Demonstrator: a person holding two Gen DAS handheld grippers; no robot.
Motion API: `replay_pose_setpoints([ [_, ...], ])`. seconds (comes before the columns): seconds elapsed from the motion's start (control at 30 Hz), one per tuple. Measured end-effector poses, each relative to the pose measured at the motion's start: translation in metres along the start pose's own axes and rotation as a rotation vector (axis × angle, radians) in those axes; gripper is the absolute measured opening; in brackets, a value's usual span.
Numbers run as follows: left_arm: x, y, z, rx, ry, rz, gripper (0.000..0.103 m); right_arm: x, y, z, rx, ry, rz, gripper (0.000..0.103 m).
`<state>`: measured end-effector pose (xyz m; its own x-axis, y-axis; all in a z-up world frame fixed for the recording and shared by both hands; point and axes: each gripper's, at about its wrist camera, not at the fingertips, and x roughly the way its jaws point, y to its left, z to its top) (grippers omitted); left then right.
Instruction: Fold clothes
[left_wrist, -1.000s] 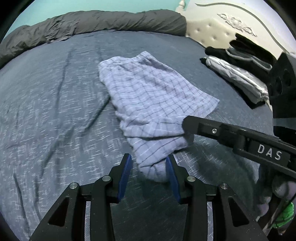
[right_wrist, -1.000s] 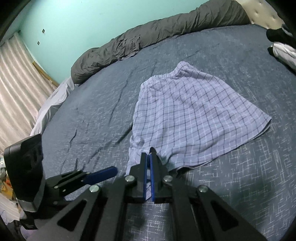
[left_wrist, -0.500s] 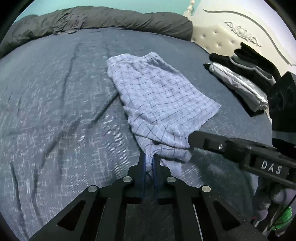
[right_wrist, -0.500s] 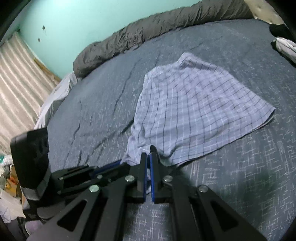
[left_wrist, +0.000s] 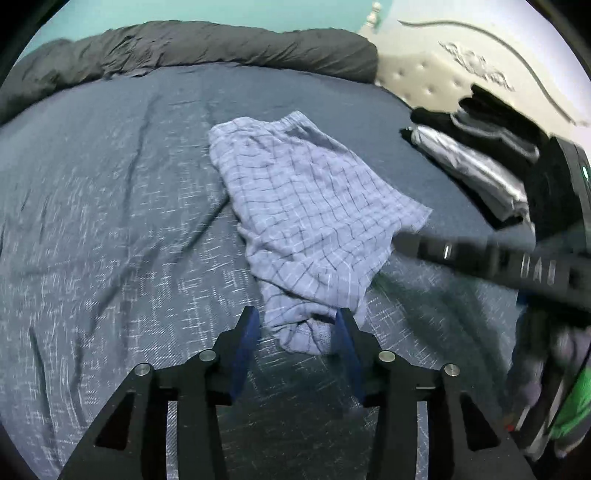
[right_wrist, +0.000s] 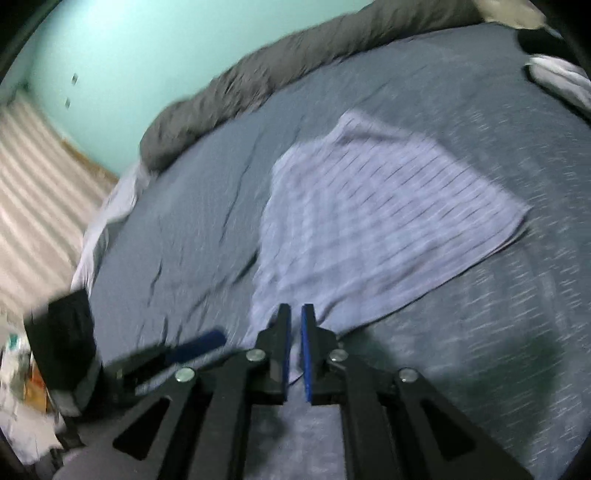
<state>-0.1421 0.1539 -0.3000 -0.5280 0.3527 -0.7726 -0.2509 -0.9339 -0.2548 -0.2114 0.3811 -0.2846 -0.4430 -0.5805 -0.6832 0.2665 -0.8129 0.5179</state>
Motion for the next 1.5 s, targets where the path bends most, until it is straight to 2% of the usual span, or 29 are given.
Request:
replay_pose_setpoints([
  [0.07,0.004,-0.004,0.001,0.022,0.005,0.000,0.047,0.000,-0.016,0.005,0.050,-0.010,-0.019,0.026],
  [0.17,0.010,-0.008,0.000,0.058,0.020,-0.004,0.043,0.003,-0.030,0.009,0.085,-0.004,-0.040,0.026],
  [0.23,0.013,-0.010,0.000,0.072,0.029,-0.007,0.024,0.004,-0.031,0.008,0.085,0.002,-0.041,0.026],
  [0.27,0.014,-0.010,-0.001,0.075,0.032,-0.010,0.021,0.004,-0.032,0.008,0.084,0.005,-0.042,0.026],
  [0.33,0.016,-0.009,-0.002,0.080,0.038,-0.017,0.006,0.004,-0.033,0.007,0.084,0.011,-0.042,0.026],
  [0.4,0.015,-0.008,-0.001,0.078,0.037,-0.021,0.002,0.005,-0.035,0.006,0.083,0.018,-0.043,0.026],
  [0.53,0.003,0.004,-0.001,0.018,0.021,-0.029,0.001,0.006,-0.036,0.004,0.091,0.025,-0.049,0.026],
  [0.7,0.000,0.020,-0.006,-0.047,0.041,-0.022,0.002,0.008,-0.038,0.003,0.103,0.034,-0.055,0.026],
  [0.93,-0.004,0.025,-0.007,-0.073,0.041,0.015,0.002,0.013,-0.038,0.003,0.090,0.049,-0.072,0.026],
  [1.03,-0.015,0.016,-0.004,-0.034,0.003,0.008,0.002,0.013,-0.041,0.003,0.098,0.049,-0.074,0.026],
  [1.1,-0.019,0.005,-0.002,0.011,-0.012,-0.002,0.008,0.012,-0.042,0.004,0.106,0.046,-0.071,0.026],
  [1.2,-0.015,-0.002,0.000,0.011,0.003,-0.034,0.039,0.010,-0.043,0.005,0.111,0.039,-0.067,0.026],
  [1.47,0.008,-0.015,0.005,0.016,0.043,-0.042,0.040,0.013,-0.043,0.003,0.120,0.046,-0.071,0.026],
  [1.5,0.010,-0.011,0.005,0.002,0.050,-0.045,0.031,0.014,-0.043,0.003,0.119,0.048,-0.072,0.026],
])
